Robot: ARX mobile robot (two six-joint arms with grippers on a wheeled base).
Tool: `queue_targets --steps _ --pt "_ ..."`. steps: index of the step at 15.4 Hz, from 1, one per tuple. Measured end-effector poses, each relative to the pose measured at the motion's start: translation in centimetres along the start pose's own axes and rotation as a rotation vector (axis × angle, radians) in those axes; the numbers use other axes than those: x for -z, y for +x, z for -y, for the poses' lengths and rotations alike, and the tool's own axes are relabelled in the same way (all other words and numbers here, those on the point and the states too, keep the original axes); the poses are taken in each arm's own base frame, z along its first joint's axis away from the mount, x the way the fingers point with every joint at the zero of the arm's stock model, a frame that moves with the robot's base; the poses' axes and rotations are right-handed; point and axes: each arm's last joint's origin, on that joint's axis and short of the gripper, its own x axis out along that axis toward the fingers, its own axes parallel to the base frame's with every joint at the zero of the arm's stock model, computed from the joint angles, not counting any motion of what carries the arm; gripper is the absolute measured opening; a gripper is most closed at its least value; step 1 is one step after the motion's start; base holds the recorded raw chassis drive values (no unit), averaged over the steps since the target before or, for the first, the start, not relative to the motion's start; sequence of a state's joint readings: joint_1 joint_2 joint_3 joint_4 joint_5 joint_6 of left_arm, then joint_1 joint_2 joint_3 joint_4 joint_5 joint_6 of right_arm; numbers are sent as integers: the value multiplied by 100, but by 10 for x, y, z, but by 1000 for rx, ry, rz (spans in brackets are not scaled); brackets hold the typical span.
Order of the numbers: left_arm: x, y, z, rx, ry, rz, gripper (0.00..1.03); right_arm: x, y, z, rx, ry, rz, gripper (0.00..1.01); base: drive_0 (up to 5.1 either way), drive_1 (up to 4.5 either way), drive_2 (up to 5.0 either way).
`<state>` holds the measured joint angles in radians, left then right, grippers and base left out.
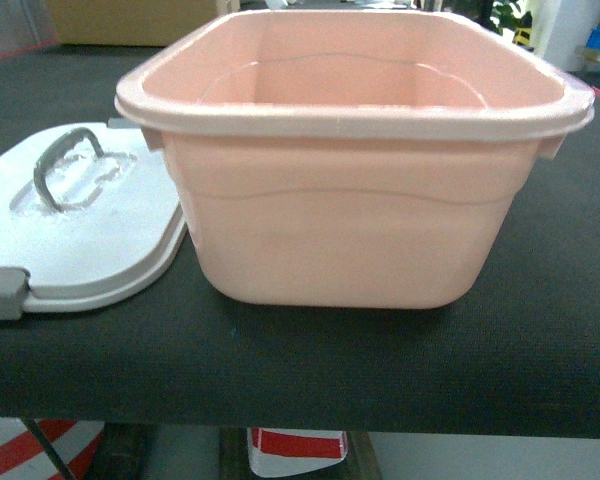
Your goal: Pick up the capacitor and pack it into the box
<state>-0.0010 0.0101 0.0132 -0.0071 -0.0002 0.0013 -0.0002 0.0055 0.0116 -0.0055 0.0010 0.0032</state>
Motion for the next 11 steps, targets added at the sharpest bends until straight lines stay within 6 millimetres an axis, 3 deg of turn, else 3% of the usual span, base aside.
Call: queue_targets --steps 11 --pt "0 0 0 0 -1 1 44 0 0 0 -1 -1 1 98 0 0 0"
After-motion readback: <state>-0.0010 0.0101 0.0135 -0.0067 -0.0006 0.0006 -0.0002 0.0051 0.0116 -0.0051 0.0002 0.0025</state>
